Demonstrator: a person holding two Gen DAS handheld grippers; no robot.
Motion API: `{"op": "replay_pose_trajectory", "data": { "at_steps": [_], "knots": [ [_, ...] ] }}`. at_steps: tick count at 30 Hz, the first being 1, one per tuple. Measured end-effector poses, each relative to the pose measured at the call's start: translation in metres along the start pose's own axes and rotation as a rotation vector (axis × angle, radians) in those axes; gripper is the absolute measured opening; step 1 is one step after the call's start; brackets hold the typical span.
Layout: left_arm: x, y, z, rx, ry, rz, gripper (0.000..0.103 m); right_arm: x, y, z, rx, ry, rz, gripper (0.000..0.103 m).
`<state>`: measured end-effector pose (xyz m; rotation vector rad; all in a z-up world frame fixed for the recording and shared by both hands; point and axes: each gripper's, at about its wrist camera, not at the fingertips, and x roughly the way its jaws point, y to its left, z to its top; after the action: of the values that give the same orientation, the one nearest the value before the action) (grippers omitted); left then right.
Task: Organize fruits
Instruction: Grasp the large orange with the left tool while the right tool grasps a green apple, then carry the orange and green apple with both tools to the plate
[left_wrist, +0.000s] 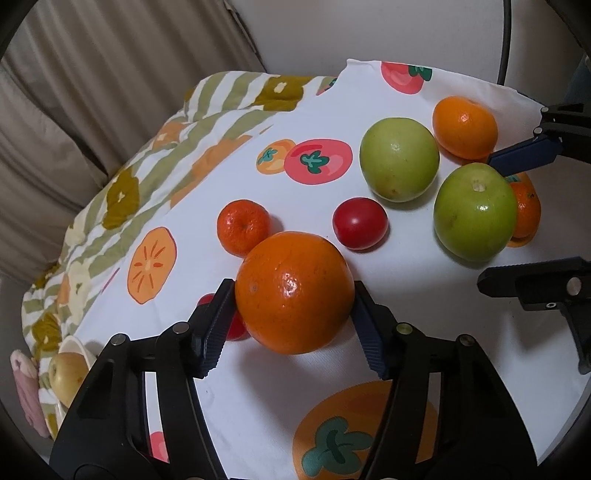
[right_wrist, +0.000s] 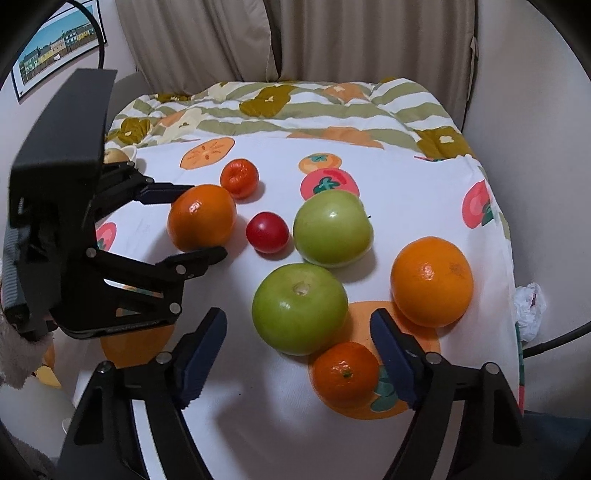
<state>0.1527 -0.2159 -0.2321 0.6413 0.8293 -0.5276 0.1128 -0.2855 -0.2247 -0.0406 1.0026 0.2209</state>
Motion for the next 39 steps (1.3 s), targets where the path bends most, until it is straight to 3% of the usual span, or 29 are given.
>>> {"op": "replay_pose_trajectory", "data": {
  "at_steps": [8,18,29,39],
  "knots": [
    [-0.002,0.002,-0.001,-0.031,0.014,-0.019,0.066,0.004,0.005,0.009,-0.035,0.014,-0.021,0.075],
    [-0.006,0.003,-0.007,-0.063,0.025,-0.022,0.066,0.007,0.012,0.01,-0.067,0.015,-0.049,0.05],
    [-0.024,0.009,-0.013,-0.104,0.02,-0.022,0.066,-0.015,0.021,0.015,-0.073,-0.024,-0.043,0.05],
    [-0.068,0.04,-0.025,-0.2,-0.01,0.027,0.066,-0.047,0.049,0.031,-0.105,-0.083,-0.027,0.05]
  ]
}}
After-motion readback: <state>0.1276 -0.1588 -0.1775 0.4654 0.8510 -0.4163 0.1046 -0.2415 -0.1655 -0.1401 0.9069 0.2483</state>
